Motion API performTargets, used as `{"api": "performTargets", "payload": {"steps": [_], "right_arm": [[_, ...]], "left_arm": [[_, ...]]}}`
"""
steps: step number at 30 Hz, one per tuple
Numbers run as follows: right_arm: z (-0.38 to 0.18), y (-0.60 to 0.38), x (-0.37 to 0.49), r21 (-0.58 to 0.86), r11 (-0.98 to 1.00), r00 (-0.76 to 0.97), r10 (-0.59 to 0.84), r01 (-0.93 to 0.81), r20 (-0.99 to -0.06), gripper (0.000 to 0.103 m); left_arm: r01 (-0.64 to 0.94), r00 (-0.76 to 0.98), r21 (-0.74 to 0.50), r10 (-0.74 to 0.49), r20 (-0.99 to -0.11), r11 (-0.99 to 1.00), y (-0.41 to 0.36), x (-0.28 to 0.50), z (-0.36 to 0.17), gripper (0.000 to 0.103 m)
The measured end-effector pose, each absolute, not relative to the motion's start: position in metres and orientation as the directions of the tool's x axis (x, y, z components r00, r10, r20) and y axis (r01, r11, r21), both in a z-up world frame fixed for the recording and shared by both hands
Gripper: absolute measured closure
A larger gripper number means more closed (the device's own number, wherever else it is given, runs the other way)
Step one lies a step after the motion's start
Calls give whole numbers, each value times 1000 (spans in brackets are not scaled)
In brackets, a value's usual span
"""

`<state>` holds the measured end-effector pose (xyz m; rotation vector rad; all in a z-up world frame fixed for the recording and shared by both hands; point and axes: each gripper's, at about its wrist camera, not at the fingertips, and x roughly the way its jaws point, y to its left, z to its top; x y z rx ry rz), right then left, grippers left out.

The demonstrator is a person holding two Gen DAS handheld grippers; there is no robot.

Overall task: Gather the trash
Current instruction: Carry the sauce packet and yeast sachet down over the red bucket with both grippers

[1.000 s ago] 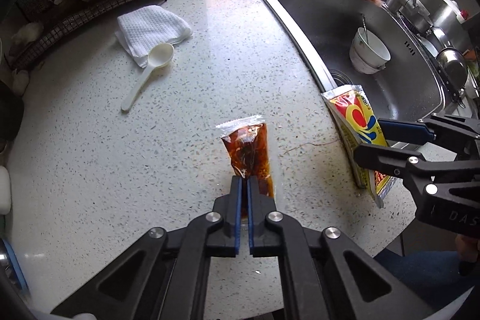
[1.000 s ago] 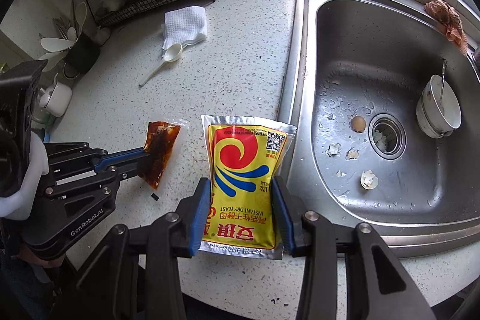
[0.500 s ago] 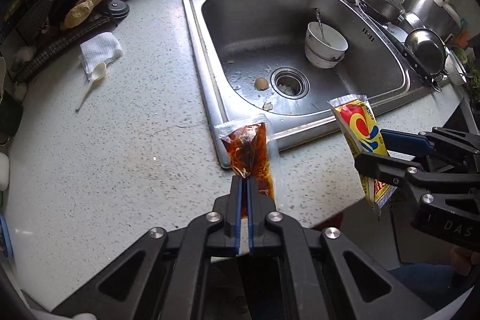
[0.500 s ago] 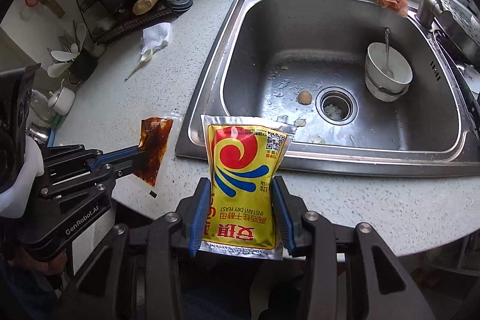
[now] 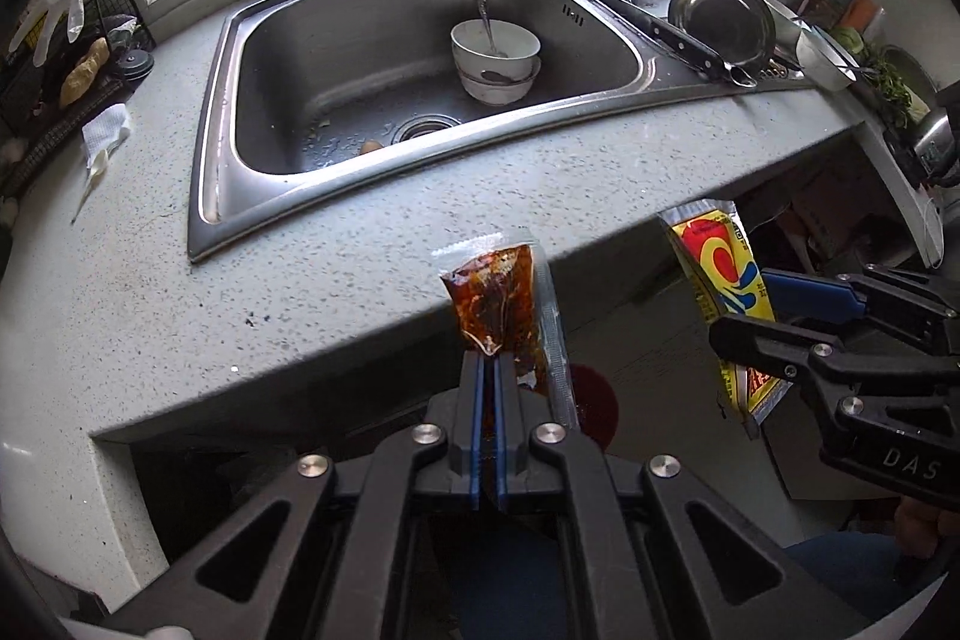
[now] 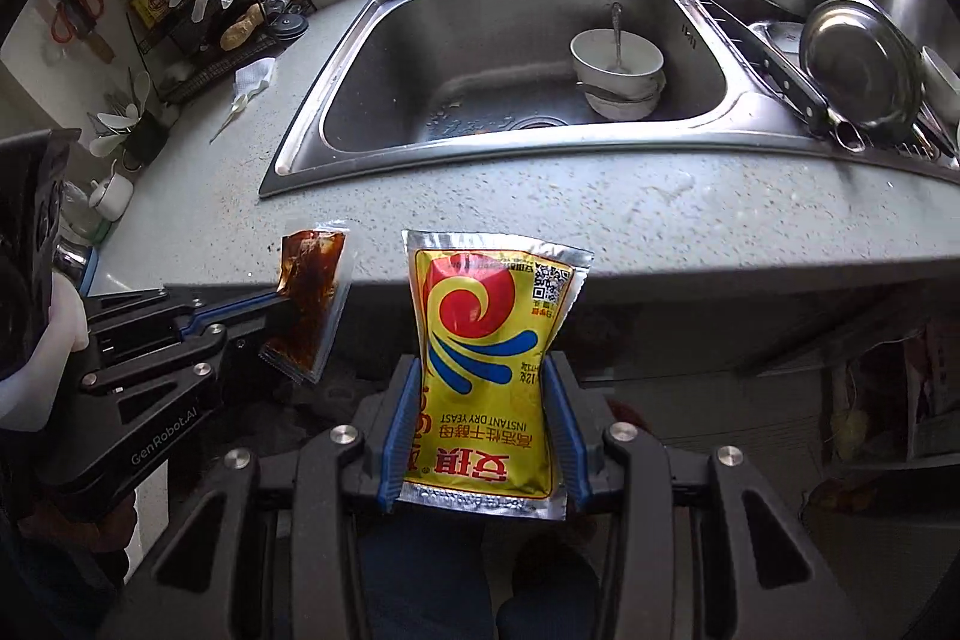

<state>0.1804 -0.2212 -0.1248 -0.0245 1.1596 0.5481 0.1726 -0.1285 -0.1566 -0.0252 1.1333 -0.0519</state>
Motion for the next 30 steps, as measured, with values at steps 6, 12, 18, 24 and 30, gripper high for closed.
{"api": "performTargets", "payload": {"steps": [6, 12, 18, 24, 30], "right_arm": [[-146, -266, 157, 247, 907, 267, 346, -341, -899, 64], [-179, -299, 145, 242, 937, 251, 305, -253, -919, 64], [-241, -322, 146, 240, 953, 204, 276, -186, -939, 64], [-313, -332, 151, 220, 964, 162, 243, -150, -956, 64], [-391, -342, 159, 200, 974, 126, 213, -107, -969, 64]], "left_arm": [[104, 377, -49, -85, -922, 993, -185, 162, -183, 100], [164, 316, -80, -129, -940, 983, -224, 166, -231, 100], [216, 273, -74, -133, -953, 974, -247, 177, -293, 100], [241, 185, -114, -161, -969, 964, -256, 190, -375, 100], [229, 112, -168, -197, -974, 959, -261, 200, -458, 100]]}}
